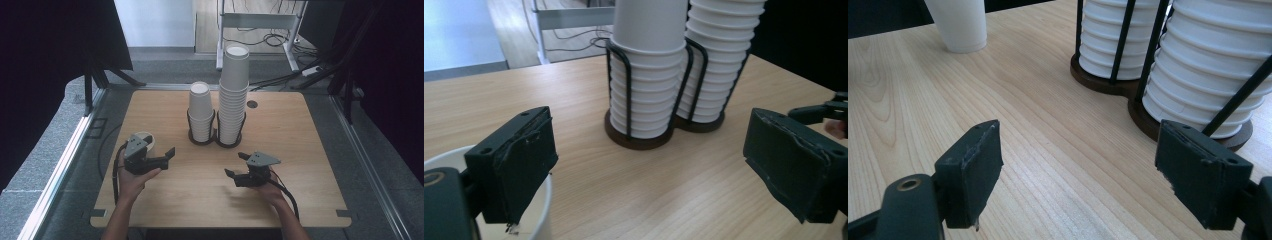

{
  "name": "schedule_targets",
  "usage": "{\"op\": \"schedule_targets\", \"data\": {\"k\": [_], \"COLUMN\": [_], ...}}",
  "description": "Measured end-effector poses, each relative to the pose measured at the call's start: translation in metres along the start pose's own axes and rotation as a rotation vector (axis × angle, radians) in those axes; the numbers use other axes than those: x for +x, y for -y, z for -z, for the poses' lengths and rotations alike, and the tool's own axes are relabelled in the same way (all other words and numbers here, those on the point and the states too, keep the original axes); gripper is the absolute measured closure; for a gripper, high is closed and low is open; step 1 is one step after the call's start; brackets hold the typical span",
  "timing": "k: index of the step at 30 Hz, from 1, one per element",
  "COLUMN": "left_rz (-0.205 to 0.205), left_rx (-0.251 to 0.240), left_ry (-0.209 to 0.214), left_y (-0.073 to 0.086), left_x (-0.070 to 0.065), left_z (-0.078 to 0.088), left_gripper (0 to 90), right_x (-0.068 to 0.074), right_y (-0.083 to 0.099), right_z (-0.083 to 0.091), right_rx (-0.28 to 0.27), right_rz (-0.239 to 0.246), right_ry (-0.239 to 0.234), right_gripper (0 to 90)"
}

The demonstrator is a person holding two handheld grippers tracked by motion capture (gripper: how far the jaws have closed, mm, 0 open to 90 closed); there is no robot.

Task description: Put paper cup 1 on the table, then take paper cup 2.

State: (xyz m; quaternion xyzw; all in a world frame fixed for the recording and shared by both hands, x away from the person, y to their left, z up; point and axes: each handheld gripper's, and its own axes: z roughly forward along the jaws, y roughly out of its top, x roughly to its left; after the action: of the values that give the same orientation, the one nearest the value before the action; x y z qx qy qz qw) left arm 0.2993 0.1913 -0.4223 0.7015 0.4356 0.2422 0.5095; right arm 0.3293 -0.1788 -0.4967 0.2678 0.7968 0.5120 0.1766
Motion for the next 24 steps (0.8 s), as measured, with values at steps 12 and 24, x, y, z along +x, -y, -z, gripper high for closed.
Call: {"op": "schedule_targets", "data": {"k": [12, 24], "left_rz": [0.014, 0.038], "left_rx": [0.01, 0.026], "left_ry": [0.084, 0.175], "left_y": [0.003, -0.001], "left_x": [-0.007, -0.015], "left_z": [-0.008, -0.025], "left_gripper": [9.0, 10.5], "right_x": [-0.003, -0.017], "right_y": [-0.002, -0.017], "right_z": [0.005, 0.02], "right_rx": [-0.033, -0.102], "right_rz": [-0.005, -0.024], "right_ry": [0.029, 0.087], "right_gripper": [19.0, 18.7]}}
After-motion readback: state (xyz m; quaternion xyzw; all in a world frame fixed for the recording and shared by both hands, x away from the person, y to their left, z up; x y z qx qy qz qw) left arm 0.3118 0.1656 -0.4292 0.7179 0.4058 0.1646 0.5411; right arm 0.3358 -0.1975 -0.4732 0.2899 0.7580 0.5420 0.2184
